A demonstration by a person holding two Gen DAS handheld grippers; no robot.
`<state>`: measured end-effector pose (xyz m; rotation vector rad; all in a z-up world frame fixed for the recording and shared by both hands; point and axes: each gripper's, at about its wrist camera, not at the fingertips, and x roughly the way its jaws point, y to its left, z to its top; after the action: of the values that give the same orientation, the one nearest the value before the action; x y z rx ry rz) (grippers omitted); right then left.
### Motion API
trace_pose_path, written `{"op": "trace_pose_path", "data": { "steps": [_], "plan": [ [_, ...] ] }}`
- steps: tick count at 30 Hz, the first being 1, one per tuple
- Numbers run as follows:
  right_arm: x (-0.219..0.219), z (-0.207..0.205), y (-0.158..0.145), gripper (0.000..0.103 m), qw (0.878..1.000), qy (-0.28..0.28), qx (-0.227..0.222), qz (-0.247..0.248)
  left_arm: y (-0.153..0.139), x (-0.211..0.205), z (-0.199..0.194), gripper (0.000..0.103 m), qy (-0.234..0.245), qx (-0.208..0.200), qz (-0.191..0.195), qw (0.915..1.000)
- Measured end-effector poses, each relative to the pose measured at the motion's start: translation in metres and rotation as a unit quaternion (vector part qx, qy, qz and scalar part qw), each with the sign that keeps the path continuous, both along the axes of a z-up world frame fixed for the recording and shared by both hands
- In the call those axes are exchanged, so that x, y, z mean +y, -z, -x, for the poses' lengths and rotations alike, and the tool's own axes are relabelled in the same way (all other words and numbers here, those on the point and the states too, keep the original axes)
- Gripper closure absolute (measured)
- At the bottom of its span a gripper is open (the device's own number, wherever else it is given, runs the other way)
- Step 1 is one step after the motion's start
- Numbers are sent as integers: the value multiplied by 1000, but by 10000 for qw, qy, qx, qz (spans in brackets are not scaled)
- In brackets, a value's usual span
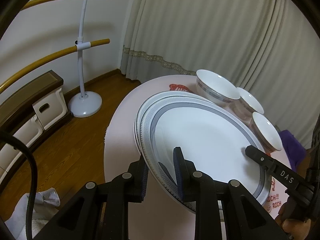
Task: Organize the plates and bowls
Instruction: 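Carry the held plates over the third grey-rimmed plate with both tools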
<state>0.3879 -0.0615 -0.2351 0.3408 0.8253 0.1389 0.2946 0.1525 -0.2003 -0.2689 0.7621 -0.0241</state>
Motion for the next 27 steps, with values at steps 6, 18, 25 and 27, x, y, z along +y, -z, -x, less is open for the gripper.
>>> {"op": "trace_pose_path", "data": {
  "steps": [6,18,25,27],
  "plan": [
    [0,-3,1,83,10000,51,48,31,-2,0,-1,82,6,-10,-15,10000],
    [3,-9,5,83,9996,181,155,158,-6,-2,0,81,15,1,-115,9999],
    [6,-12,5,80,9992,279,217,205,-8,-3,-2,79,49,24,-123,9999],
    [7,-13,6,80,9991,288,222,219,-8,-2,-2,79,41,43,-108,9999]
  ]
}}
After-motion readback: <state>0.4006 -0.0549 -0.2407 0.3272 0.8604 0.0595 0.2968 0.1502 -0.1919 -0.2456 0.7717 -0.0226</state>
